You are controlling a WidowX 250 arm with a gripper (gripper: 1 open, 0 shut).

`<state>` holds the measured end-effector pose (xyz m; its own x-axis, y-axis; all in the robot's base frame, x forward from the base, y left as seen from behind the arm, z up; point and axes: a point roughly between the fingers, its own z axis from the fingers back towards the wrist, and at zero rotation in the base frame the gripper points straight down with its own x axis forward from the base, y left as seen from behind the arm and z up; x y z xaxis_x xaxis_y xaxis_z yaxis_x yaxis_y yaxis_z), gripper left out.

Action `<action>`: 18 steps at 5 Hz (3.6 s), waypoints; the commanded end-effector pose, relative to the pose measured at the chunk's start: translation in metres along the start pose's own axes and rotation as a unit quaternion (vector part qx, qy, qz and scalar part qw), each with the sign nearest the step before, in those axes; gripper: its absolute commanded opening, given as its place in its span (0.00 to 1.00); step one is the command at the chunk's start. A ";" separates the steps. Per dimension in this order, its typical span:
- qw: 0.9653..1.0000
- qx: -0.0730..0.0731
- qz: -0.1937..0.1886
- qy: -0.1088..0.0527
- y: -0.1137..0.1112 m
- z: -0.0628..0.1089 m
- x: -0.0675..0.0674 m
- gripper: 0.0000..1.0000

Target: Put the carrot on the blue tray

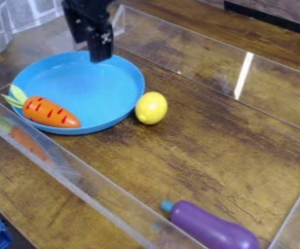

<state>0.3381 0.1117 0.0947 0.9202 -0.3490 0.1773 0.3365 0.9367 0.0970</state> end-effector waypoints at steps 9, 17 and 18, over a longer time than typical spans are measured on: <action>0.999 0.011 0.050 -0.015 -0.060 -0.003 0.098 1.00; 0.995 0.030 0.091 -0.004 0.000 -0.009 0.117 1.00; 0.998 0.023 0.066 -0.007 0.000 -0.008 0.117 1.00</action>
<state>0.4412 0.0633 0.0834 0.9628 -0.2295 0.1427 0.2183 0.9718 0.0897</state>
